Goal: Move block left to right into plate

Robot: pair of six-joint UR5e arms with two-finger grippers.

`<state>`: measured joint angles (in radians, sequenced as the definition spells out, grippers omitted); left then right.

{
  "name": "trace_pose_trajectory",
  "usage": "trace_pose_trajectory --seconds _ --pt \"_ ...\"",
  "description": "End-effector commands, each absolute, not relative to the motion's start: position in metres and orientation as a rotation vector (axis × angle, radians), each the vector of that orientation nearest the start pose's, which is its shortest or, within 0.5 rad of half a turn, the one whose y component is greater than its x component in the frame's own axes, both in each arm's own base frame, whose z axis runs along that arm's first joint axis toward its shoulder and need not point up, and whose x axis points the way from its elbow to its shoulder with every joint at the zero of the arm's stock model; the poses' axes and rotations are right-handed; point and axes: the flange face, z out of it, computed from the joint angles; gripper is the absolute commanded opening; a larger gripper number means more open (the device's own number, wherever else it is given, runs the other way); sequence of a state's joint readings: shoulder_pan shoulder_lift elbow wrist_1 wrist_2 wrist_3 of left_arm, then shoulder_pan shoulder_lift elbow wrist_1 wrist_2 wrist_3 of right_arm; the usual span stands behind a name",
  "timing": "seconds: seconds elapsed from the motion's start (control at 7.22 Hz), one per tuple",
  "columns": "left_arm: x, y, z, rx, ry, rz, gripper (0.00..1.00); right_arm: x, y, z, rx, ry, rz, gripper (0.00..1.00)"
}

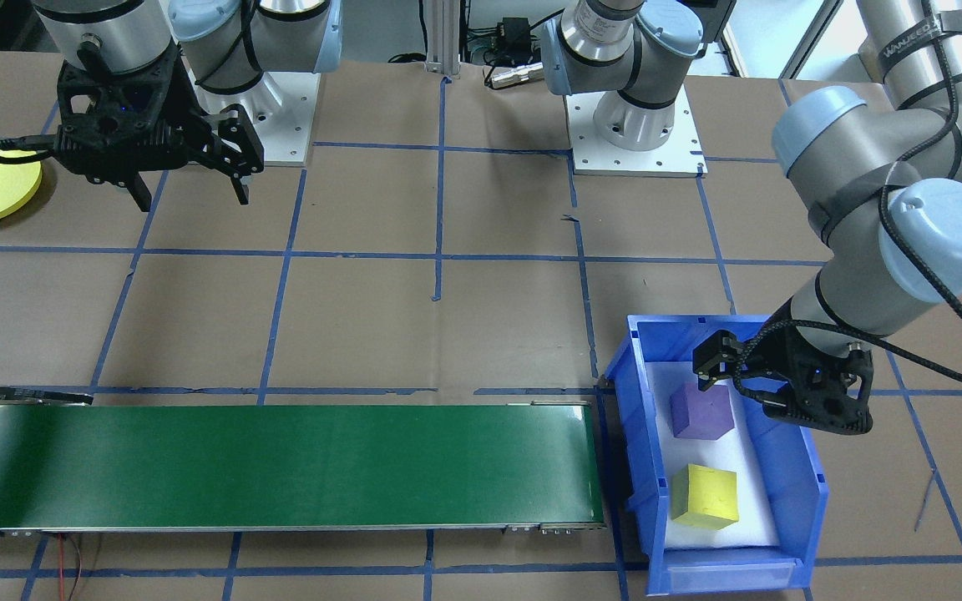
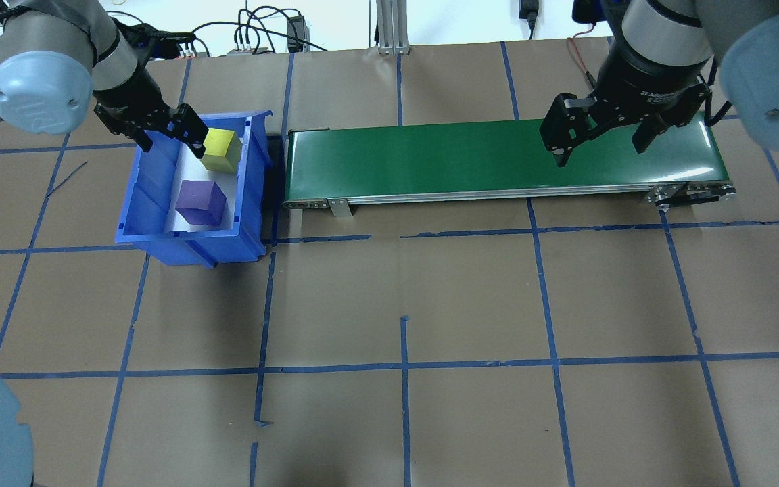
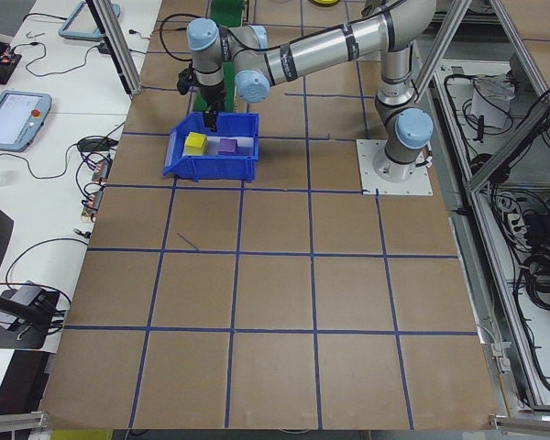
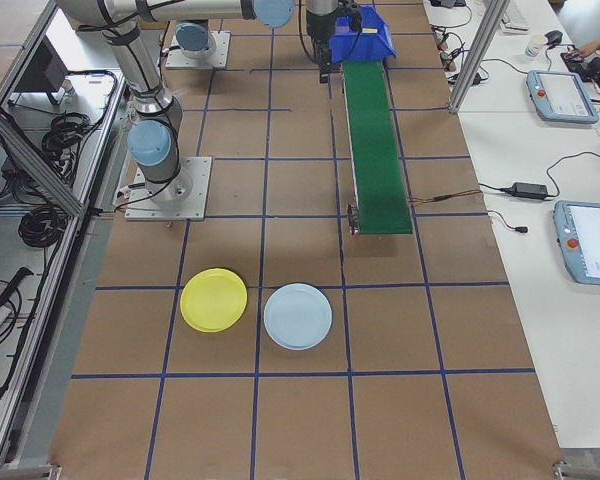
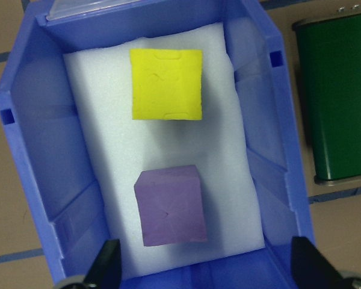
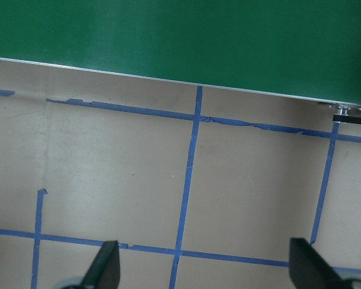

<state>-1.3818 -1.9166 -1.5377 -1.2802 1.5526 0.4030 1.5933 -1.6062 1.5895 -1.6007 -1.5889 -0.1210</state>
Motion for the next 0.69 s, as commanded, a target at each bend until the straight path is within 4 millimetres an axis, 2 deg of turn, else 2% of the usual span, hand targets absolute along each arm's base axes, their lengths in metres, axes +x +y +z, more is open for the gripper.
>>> trace_pose_trajectory --seconds 0.0,0.55 --pt "-0.014 -0.624 0.286 0.347 3.163 0.117 1.0 0.143 -0.478 0.499 -0.227 3.153 -0.074 1.0" --pt "-0.018 -0.601 0.235 0.34 3.175 0.195 1.0 0.143 -0.478 0.499 -0.227 3.153 -0.074 1.0"
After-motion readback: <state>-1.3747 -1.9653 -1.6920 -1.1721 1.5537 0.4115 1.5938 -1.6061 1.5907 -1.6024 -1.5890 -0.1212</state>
